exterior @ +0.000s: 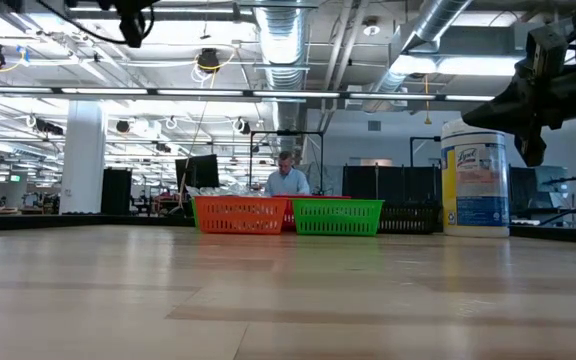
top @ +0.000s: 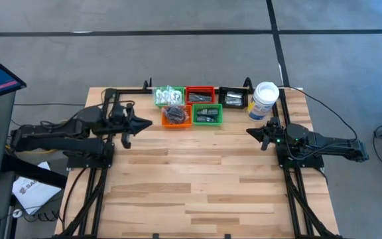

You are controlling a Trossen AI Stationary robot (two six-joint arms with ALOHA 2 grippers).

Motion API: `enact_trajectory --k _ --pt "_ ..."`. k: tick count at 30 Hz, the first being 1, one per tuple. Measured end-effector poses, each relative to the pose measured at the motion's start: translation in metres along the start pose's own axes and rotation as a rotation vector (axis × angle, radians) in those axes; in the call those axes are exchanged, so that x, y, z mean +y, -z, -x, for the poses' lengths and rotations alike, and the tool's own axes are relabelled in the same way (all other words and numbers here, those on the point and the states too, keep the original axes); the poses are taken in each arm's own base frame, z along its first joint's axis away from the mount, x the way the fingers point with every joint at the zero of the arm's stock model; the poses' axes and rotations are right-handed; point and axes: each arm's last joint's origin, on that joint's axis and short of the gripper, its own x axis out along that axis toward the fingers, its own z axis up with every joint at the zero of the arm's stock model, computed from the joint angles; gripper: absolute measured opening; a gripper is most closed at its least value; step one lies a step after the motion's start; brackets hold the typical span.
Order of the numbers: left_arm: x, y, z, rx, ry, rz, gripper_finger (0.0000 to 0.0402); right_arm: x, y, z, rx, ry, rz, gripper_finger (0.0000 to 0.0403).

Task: Pick & Place Travel size toiletries
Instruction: Return to Home Position

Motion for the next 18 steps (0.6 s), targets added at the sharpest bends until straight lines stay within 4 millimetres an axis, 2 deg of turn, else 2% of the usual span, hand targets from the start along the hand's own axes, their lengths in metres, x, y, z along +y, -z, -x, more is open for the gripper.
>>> enact_trajectory --k 12,18 --pt "0.002 0.022 0.037 -0.078 0.072 -0.025 0.0001 0.0 0.0 0.0 0.0 0.0 0.0 0.0" --pt "0.007 0.035 0.051 -0.124 0.087 -0.12 0.0001 0.0 0.0 0.0 0.0 0.0 0.0 0.0"
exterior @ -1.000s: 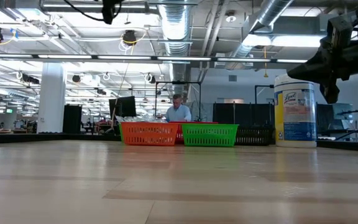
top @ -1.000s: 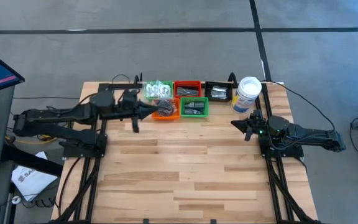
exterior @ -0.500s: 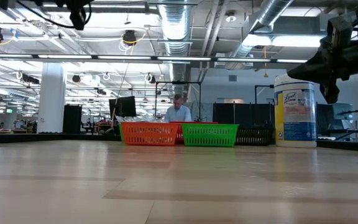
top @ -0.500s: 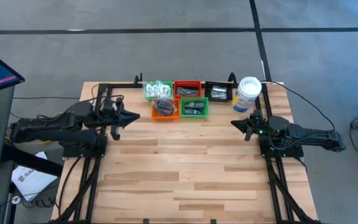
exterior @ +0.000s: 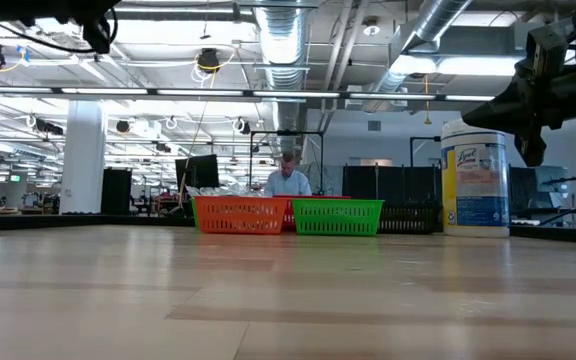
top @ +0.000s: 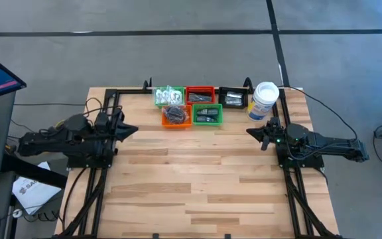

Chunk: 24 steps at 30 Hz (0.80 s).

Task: Pick & Place Travel size toiletries
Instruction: Return to Home Position

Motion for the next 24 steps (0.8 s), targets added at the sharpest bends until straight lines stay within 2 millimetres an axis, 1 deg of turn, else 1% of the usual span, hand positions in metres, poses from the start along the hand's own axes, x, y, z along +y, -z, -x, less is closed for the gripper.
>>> enact_trajectory --k 8,14,24 --pt "0.003 0.016 0.015 -0.048 0.011 0.033 0.0001 0.0 0.0 0.0 0.0 0.0 0.0 0.0" --pt "0.004 0.026 0.023 -0.077 0.061 0.033 0.0001 0.0 0.0 0.0 0.0 0.0 0.0 0.0" --pt "0.004 0.041 0.021 -0.06 0.128 0.048 0.0001 0.0 0.0 0.0 0.0 0.0 0.0 0.0"
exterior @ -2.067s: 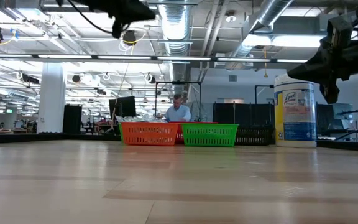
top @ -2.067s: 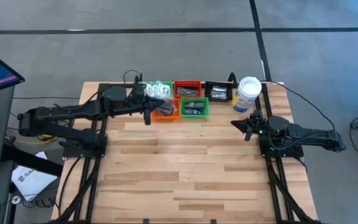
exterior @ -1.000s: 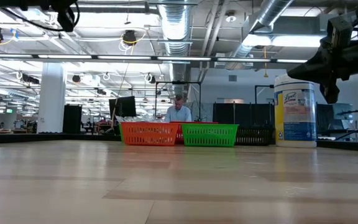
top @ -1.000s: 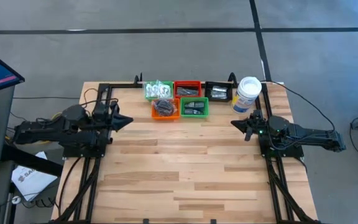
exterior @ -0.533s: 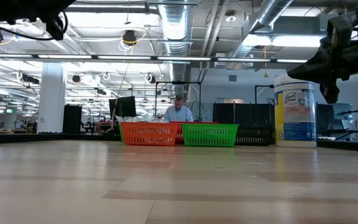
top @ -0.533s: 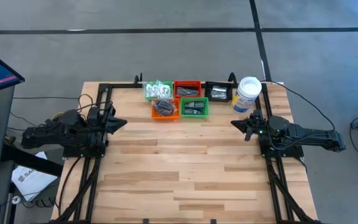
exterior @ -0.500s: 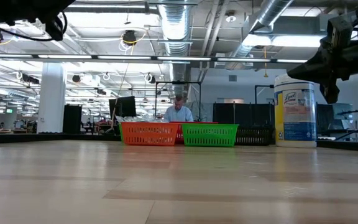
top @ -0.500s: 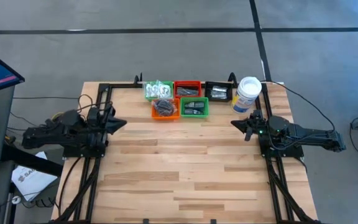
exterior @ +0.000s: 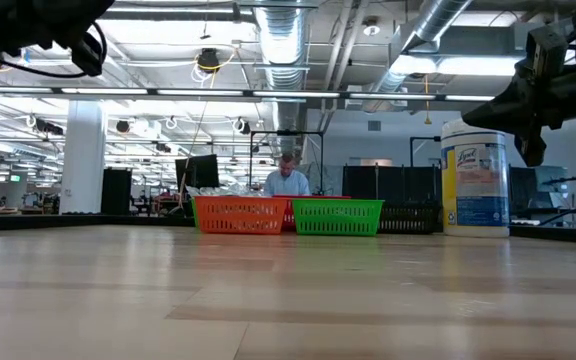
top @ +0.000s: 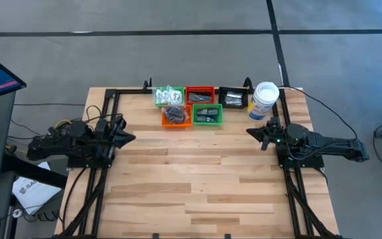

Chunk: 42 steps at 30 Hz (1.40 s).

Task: Pick & Place Travel size toiletries
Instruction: Return to Home Position

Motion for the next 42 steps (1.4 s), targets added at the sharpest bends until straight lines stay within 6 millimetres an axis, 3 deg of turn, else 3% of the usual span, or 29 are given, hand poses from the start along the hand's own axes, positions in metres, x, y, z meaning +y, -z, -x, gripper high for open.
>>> enact_trajectory --k 10,16,23,42 --pt "0.007 0.034 -0.002 -0.01 0.038 0.073 0.0002 0.0 0.0 0.0 0.0 0.0 0.0 0.0" --pt "0.007 0.036 -0.002 0.003 0.034 0.011 0.0002 0.0 0.0 0.0 0.0 0.0 0.0 0.0" --pt "0.012 0.056 0.0 0.203 -0.039 -0.008 0.0002 0.0 0.0 0.0 0.0 0.0 0.0 0.0" --pt "0.014 0.058 -0.001 0.229 -0.095 -0.009 0.0006 0.0 0.0 0.0 0.0 0.0 0.0 0.0"
